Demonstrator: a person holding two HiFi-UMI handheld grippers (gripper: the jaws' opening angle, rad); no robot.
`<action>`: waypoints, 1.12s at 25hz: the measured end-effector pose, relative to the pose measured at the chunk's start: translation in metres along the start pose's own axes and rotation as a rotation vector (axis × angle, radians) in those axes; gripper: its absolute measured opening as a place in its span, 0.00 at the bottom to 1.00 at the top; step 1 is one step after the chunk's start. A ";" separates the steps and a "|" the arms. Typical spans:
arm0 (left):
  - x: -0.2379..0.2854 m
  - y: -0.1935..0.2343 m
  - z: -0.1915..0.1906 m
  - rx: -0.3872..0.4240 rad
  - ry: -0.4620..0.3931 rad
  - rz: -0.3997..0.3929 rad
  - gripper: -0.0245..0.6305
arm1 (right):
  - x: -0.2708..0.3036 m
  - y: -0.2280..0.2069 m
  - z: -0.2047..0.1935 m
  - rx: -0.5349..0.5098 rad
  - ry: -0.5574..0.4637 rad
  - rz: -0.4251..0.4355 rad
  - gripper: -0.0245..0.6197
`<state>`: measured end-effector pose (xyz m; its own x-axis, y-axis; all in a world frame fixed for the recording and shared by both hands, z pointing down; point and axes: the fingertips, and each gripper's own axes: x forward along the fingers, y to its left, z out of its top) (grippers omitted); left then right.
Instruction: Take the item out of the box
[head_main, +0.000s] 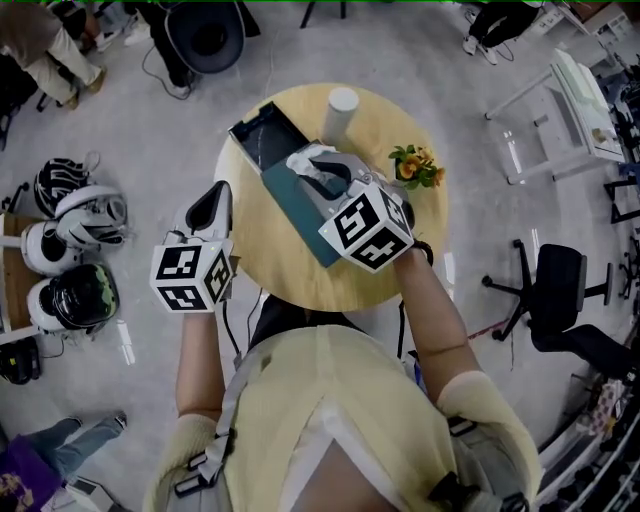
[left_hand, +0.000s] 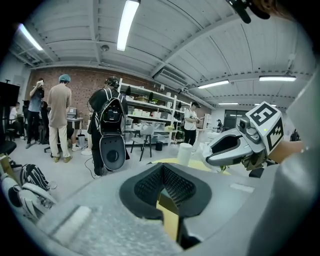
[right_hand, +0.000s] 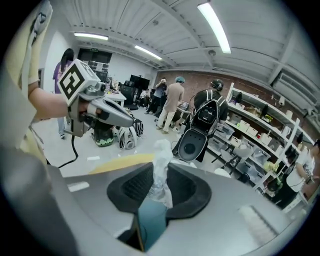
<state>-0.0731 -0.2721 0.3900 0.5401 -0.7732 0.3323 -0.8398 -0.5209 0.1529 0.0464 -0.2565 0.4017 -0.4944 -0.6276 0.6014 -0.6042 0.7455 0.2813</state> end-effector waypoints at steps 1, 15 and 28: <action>-0.002 -0.002 0.000 0.003 -0.004 0.002 0.04 | -0.005 0.000 -0.002 0.017 -0.010 -0.006 0.19; -0.030 -0.014 -0.006 -0.004 -0.029 0.033 0.04 | -0.050 0.002 -0.019 0.338 -0.188 -0.060 0.19; -0.042 -0.012 -0.013 -0.019 -0.029 0.065 0.04 | -0.069 0.010 -0.036 0.513 -0.234 -0.070 0.18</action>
<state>-0.0871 -0.2285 0.3865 0.4852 -0.8155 0.3155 -0.8741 -0.4622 0.1495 0.0969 -0.1976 0.3905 -0.5319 -0.7485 0.3960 -0.8381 0.5322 -0.1198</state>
